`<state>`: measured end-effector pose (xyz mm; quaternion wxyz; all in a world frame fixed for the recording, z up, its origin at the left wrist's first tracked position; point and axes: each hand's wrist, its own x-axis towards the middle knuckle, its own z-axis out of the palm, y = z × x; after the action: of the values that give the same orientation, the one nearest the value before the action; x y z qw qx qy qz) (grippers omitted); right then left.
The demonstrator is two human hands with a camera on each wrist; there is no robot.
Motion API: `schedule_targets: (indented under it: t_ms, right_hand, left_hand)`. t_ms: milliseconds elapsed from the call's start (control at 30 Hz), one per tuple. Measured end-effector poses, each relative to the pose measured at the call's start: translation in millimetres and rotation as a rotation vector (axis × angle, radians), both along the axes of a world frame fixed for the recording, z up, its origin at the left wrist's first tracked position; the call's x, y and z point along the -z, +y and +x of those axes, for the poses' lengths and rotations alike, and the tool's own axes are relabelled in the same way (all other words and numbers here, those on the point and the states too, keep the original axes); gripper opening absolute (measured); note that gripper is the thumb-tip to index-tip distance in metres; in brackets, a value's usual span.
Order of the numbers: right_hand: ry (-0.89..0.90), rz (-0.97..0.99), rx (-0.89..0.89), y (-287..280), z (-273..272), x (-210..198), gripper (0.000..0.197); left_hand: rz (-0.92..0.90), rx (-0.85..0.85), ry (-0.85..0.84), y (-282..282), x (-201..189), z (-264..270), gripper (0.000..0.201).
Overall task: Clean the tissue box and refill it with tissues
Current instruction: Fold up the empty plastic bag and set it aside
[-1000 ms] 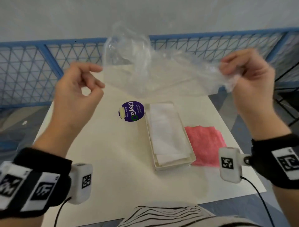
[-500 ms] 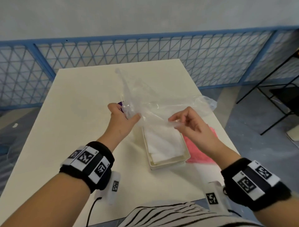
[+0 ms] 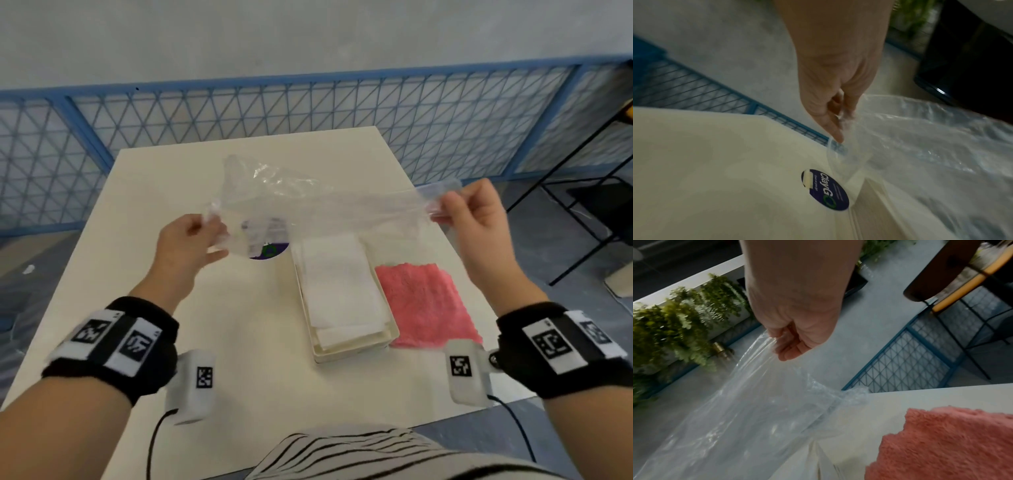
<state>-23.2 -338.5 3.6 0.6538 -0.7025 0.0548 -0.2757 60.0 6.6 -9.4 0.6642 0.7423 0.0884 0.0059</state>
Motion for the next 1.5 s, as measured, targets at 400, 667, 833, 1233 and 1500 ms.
schedule_targets:
  t_ms: [400,667,833,1233,1500]
  right_hand:
    - [-0.126,0.235,0.122,-6.4,27.1,-6.7,0.028]
    - [-0.092,0.221,0.192,-12.4,19.5,5.5,0.029]
    - [-0.054,0.234,0.271,-17.3,22.5,8.4,0.023]
    - [0.139,-0.181,0.058,-25.9,8.8,-13.8,0.024]
    - [0.035,0.173,-0.089,-38.7,-2.5,-8.6,0.012]
  left_hand:
    - [-0.050,0.021,-0.197,18.2,-18.9,-3.0,0.021]
    - [-0.207,0.146,0.035,45.9,-29.6,-4.0,0.030]
    - [-0.381,0.357,0.224,42.4,-37.2,-13.8,0.031]
    - [0.105,0.200,-0.009,58.1,-33.0,-9.8,0.046]
    - [0.150,0.131,0.008,78.1,-18.0,-12.8,0.011]
